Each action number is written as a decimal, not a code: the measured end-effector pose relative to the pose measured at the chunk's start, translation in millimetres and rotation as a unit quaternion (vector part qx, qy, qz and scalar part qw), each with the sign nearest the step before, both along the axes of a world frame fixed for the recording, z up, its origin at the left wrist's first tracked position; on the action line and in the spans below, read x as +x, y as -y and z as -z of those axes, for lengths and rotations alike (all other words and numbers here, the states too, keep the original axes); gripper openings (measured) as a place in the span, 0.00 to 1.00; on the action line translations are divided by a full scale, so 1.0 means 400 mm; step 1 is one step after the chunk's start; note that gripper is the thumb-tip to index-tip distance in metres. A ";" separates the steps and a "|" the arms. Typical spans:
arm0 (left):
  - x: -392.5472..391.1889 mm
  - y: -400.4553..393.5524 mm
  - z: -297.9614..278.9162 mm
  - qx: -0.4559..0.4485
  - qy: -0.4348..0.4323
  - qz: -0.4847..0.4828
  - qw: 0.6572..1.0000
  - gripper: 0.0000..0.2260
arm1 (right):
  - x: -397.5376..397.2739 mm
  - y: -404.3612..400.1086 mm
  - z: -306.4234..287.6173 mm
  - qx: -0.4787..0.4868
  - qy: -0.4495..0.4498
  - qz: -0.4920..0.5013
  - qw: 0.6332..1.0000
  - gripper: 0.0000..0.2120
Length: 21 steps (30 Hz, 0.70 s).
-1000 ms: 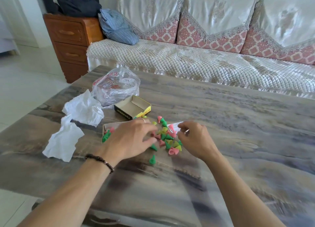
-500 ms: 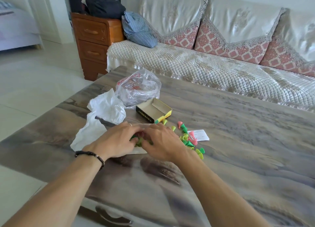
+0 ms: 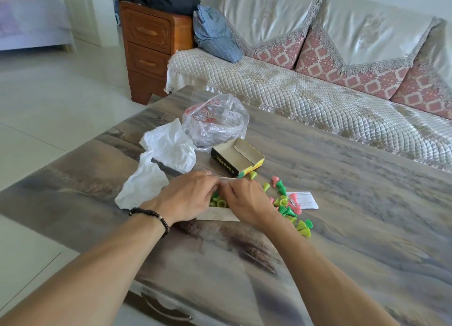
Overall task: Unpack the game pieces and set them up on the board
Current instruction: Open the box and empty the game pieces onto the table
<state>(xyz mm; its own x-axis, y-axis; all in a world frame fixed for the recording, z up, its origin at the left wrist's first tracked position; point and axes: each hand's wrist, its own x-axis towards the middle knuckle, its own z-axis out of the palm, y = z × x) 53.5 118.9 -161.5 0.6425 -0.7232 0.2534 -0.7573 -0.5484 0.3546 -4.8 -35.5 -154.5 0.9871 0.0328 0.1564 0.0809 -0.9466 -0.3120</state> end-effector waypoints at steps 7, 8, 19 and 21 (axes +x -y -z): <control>0.002 0.012 -0.008 -0.069 -0.004 -0.005 0.998 0.10 | 0.016 -0.005 -0.029 0.179 0.039 0.100 0.978 0.21; 0.002 0.014 -0.013 -0.081 -0.002 -0.009 0.997 0.11 | 0.017 -0.006 -0.032 0.204 0.049 0.112 0.971 0.22; -0.121 0.156 -0.085 -0.084 -0.012 0.054 0.995 0.09 | -0.131 0.264 -0.086 0.230 0.048 0.246 0.940 0.23; -0.154 0.204 -0.072 -0.063 -0.025 0.065 0.996 0.07 | -0.177 0.318 -0.063 0.198 0.010 0.295 0.935 0.22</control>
<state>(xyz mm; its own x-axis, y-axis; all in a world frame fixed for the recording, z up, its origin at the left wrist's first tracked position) -7.9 37.2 -132.7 0.5595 -0.7657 0.3171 -0.7984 -0.3954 0.4541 -75.5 -162.9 -129.2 0.8113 -0.5816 0.0601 -0.4095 -0.6385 -0.6516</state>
